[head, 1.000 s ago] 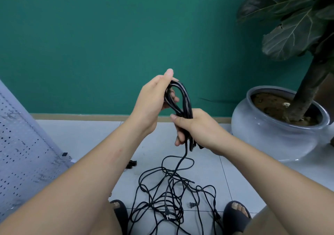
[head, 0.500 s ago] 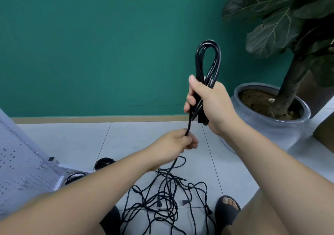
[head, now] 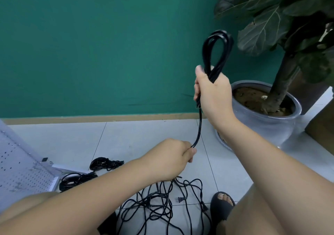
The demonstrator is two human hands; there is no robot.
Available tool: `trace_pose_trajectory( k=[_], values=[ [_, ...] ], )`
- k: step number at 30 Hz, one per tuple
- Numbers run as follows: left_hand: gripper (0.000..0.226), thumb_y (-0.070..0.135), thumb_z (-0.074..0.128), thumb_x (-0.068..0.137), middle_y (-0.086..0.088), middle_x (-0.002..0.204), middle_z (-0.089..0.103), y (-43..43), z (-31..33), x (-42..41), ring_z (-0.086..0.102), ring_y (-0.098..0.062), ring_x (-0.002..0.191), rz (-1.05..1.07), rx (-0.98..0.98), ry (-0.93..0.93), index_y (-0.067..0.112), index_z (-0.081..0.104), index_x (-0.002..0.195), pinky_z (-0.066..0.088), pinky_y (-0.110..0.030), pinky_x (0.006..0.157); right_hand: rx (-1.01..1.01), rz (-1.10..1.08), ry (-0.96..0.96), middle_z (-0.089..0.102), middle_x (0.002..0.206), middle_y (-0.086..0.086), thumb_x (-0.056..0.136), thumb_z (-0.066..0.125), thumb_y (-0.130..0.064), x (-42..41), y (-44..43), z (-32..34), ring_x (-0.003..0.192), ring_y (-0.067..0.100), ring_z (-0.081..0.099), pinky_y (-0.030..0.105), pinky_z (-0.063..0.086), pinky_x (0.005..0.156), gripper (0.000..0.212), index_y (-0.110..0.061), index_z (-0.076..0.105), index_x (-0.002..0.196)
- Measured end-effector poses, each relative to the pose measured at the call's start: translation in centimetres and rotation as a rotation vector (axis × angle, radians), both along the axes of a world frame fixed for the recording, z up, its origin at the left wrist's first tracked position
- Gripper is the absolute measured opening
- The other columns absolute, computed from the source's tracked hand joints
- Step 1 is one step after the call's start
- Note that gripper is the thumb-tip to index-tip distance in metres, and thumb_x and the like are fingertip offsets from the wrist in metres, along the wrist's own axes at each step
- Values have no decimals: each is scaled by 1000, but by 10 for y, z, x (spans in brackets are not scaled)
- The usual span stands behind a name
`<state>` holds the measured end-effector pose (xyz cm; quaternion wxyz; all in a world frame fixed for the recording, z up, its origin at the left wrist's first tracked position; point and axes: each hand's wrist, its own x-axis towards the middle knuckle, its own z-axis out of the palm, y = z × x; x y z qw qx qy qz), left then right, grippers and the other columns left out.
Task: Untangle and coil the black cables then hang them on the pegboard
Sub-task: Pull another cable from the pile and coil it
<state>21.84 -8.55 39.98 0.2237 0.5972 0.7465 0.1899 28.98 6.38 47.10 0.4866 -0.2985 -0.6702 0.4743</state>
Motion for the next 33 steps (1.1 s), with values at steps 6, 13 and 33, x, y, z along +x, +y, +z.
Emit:
trace_pose_trajectory(
  k=[6, 13, 33],
  values=[
    [21, 36, 69, 102, 10, 62, 58, -11, 40, -24, 49, -9, 59, -6, 312, -62, 24, 69, 86, 39, -27, 58, 179, 107, -394, 65, 69, 14, 105, 60, -46, -12, -6, -23, 67, 37, 62, 52, 57, 65, 44, -9, 57, 82],
    [24, 29, 92, 83, 14, 64, 64, -25, 69, -56, 48, -3, 59, 181, 566, -193, 21, 70, 77, 36, -15, 59, 30, 493, -389, 53, 57, 1, 109, 59, -47, -13, -25, -25, 49, 21, 53, 35, 46, 54, 48, -15, 52, 74],
    [22, 21, 94, 80, 10, 76, 72, -29, 81, -78, 66, -7, 72, 323, 767, -150, 20, 72, 82, 50, -18, 67, 109, 644, -794, 45, 64, -5, 99, 69, -29, -5, -41, -20, 51, 12, 41, 29, 37, 54, 35, -20, 43, 78]
  ],
)
